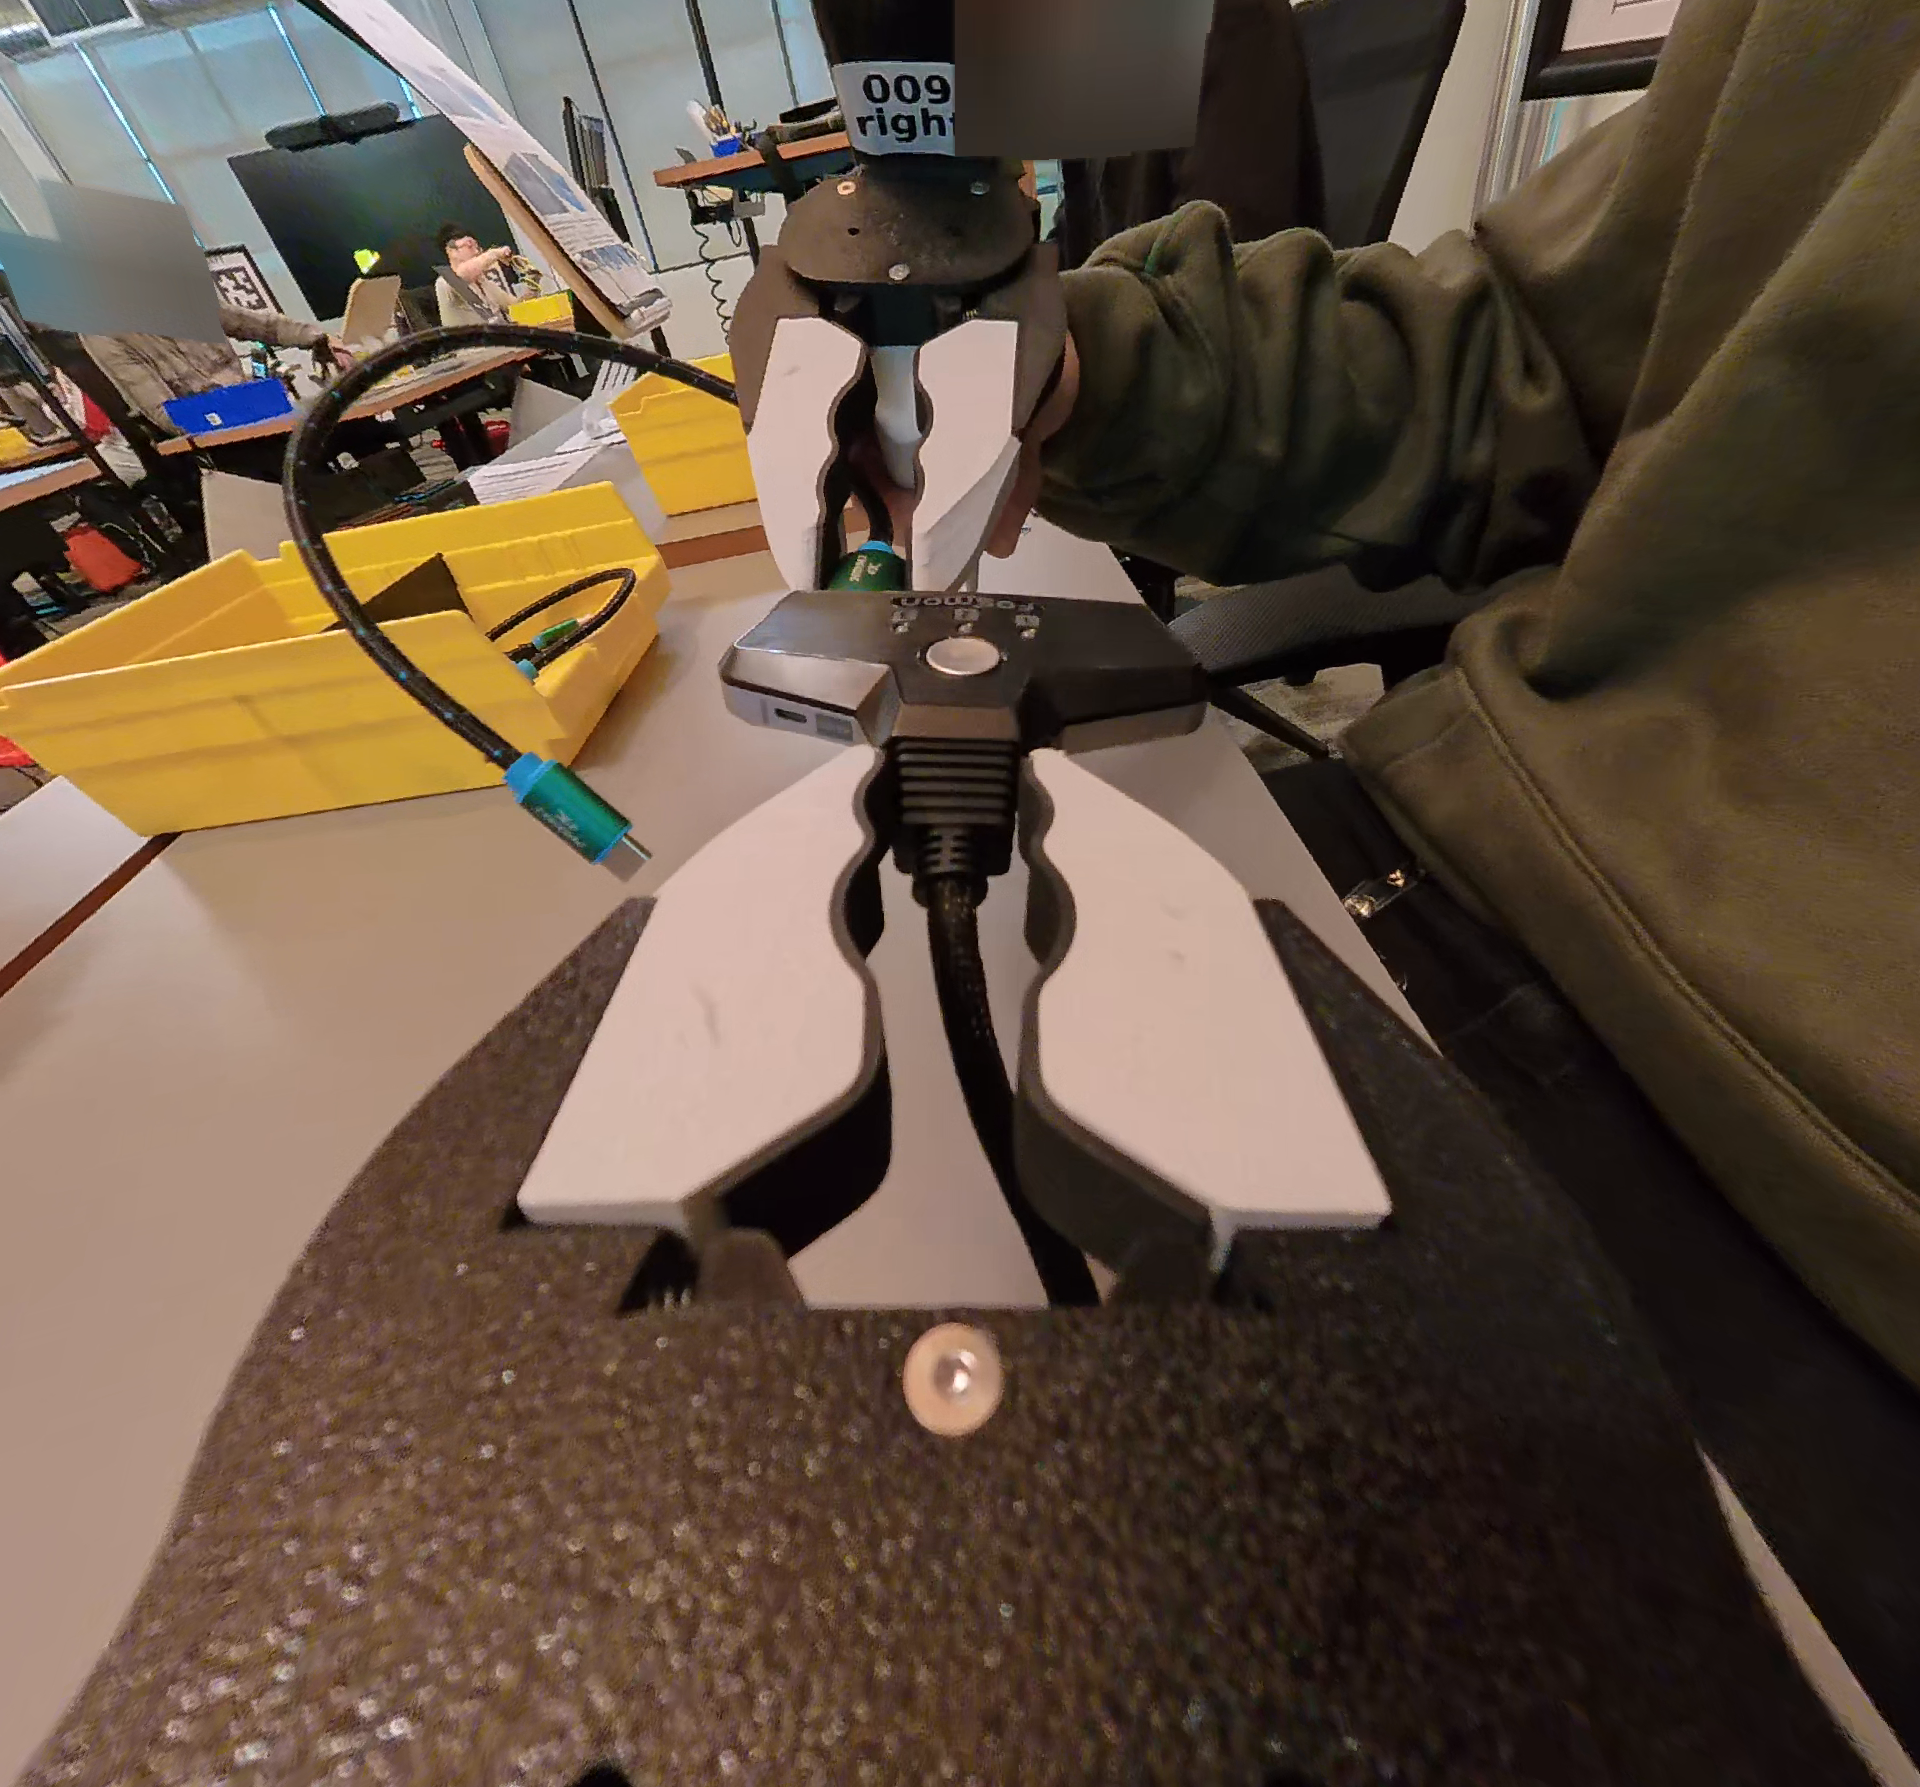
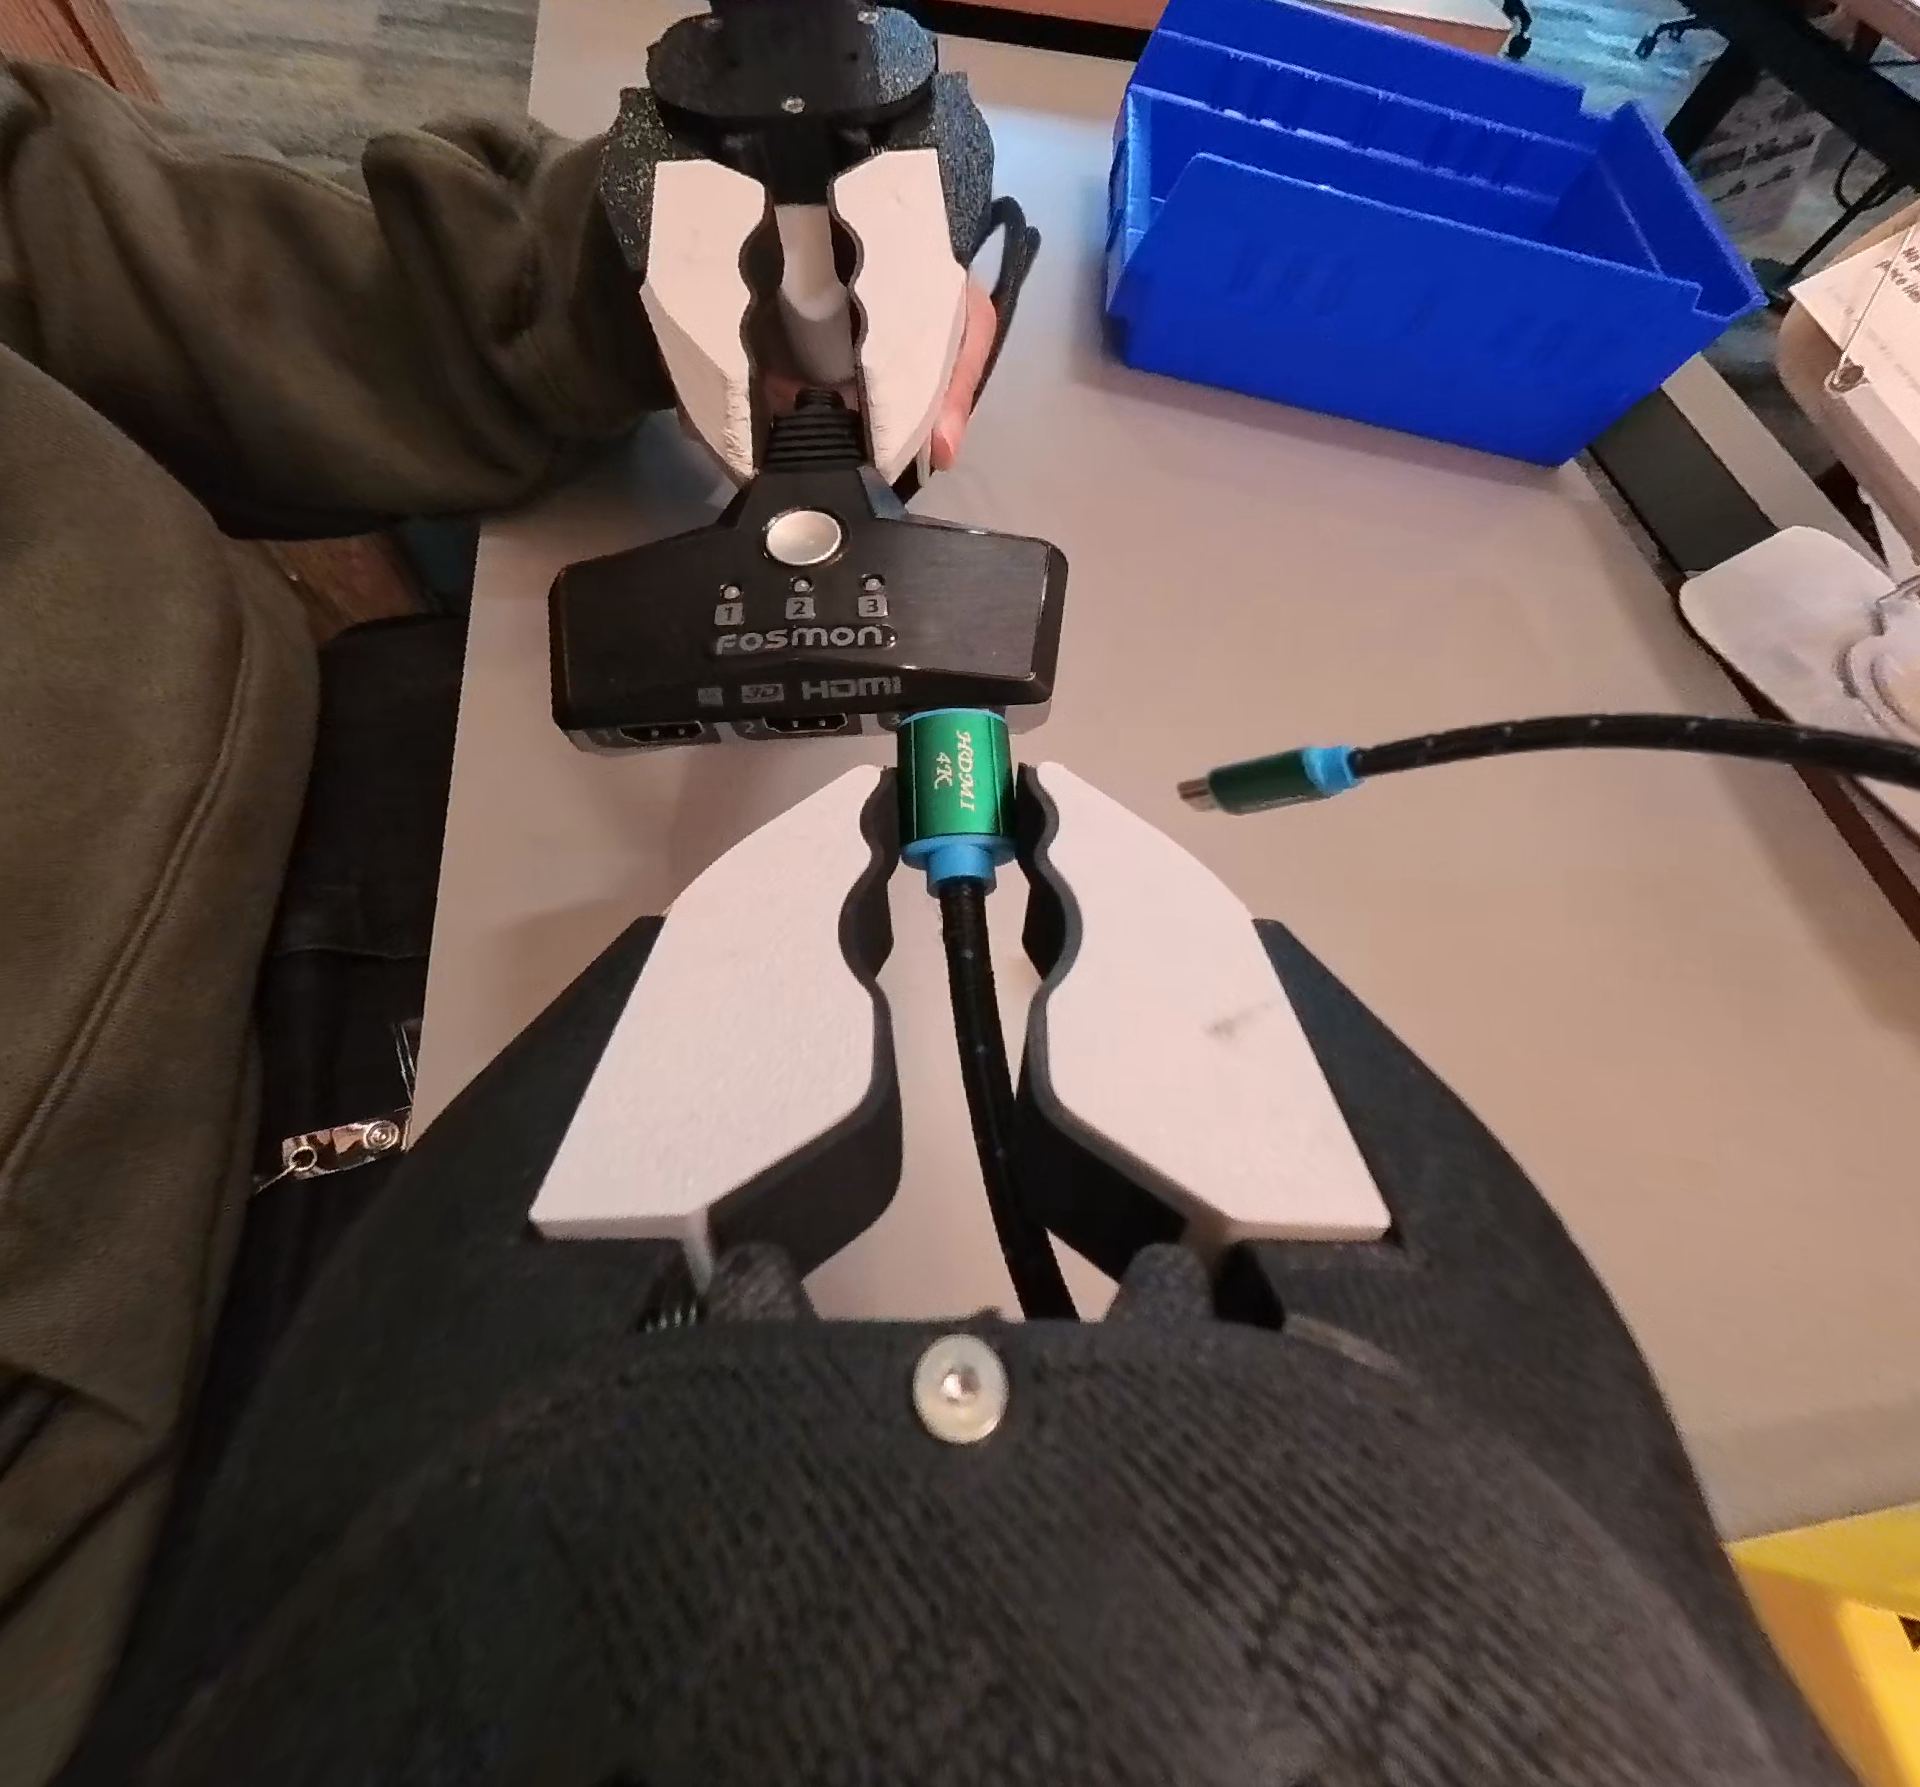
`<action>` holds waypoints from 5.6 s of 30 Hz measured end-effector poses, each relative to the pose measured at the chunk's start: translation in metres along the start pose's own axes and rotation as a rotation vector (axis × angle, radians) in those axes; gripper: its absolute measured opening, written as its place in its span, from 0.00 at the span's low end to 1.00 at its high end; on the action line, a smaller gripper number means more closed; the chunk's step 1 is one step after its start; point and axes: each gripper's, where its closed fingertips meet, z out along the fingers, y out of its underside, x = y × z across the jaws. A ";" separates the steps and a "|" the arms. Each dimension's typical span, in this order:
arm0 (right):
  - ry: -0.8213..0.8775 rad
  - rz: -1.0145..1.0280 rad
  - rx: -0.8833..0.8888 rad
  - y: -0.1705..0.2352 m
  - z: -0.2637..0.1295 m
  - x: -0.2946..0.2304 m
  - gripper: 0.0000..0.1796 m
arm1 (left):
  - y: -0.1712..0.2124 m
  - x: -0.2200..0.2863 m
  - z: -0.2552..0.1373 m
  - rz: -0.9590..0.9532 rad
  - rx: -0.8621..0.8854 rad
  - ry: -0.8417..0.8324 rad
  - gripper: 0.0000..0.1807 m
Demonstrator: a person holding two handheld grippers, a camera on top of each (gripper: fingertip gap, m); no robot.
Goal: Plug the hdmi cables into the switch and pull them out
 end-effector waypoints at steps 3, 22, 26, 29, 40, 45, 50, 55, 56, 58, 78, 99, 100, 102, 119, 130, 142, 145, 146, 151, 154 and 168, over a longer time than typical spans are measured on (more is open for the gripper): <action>-0.001 0.004 0.011 -0.001 0.000 0.000 0.12 | -0.001 0.000 -0.001 0.014 0.005 -0.005 0.12; -0.070 -0.046 -0.008 -0.005 -0.012 0.001 0.13 | -0.013 -0.002 0.002 0.060 -0.029 -0.042 0.12; -0.051 -0.056 -0.051 0.002 -0.015 0.003 0.13 | -0.007 -0.002 0.007 0.078 -0.070 -0.050 0.12; -0.049 -0.035 -0.052 0.007 -0.018 0.004 0.13 | -0.006 -0.003 0.010 0.081 -0.081 -0.056 0.12; -0.106 0.097 0.100 -0.010 -0.016 -0.009 0.11 | -0.015 0.008 0.010 0.108 -0.020 0.009 0.12; -0.083 0.112 0.090 -0.008 -0.012 -0.007 0.10 | -0.014 0.007 0.008 0.110 -0.015 0.003 0.12; -0.078 0.089 0.039 -0.003 -0.006 -0.009 0.12 | -0.014 0.007 0.007 0.105 -0.005 0.009 0.12; -0.066 0.079 0.038 -0.005 -0.007 -0.009 0.12 | -0.013 0.007 0.008 0.104 0.001 0.011 0.12; -0.066 0.083 0.047 -0.006 -0.008 -0.010 0.12 | -0.013 0.007 0.008 0.106 -0.001 0.011 0.12; -0.072 0.105 0.085 -0.011 -0.011 -0.011 0.12 | -0.013 0.008 0.008 0.105 0.001 0.013 0.12; -0.042 0.106 0.065 -0.008 -0.004 -0.010 0.12 | -0.013 0.007 0.006 0.104 0.008 0.015 0.12; 0.104 -0.004 -0.122 0.014 -0.003 0.006 0.13 | 0.008 -0.009 0.010 0.045 -0.104 -0.064 0.12; 0.112 -0.015 -0.147 0.018 -0.004 0.008 0.12 | 0.009 -0.011 0.006 0.039 -0.104 -0.075 0.12; 0.404 -0.117 -0.429 0.071 -0.053 0.061 0.12 | -0.004 -0.029 -0.037 -0.004 -0.002 -0.185 0.12; 0.536 0.370 0.146 0.020 -0.180 0.201 0.10 | -0.020 -0.029 -0.043 0.039 -0.011 -0.207 0.12; 0.640 0.474 0.145 0.049 -0.188 0.289 0.08 | -0.012 -0.029 -0.039 0.017 -0.015 -0.189 0.12; 0.740 0.534 0.500 0.044 -0.230 0.339 0.06 | -0.003 -0.030 -0.035 -0.016 -0.009 -0.165 0.12; 0.830 0.554 0.473 0.075 -0.234 0.345 0.07 | -0.004 -0.030 -0.038 -0.015 -0.004 -0.170 0.12; 0.873 0.539 0.474 0.080 -0.239 0.345 0.07 | -0.004 -0.031 -0.039 -0.017 0.001 -0.172 0.12; 1.000 0.533 0.497 0.103 -0.267 0.334 0.07 | -0.002 -0.032 -0.040 -0.032 0.017 -0.163 0.12; 1.001 0.517 0.434 0.127 -0.266 0.322 0.07 | 0.001 -0.031 -0.036 -0.036 0.005 -0.152 0.12; 0.898 0.289 -0.455 0.222 -0.196 0.272 0.09 | 0.006 -0.029 -0.031 -0.049 -0.010 -0.139 0.12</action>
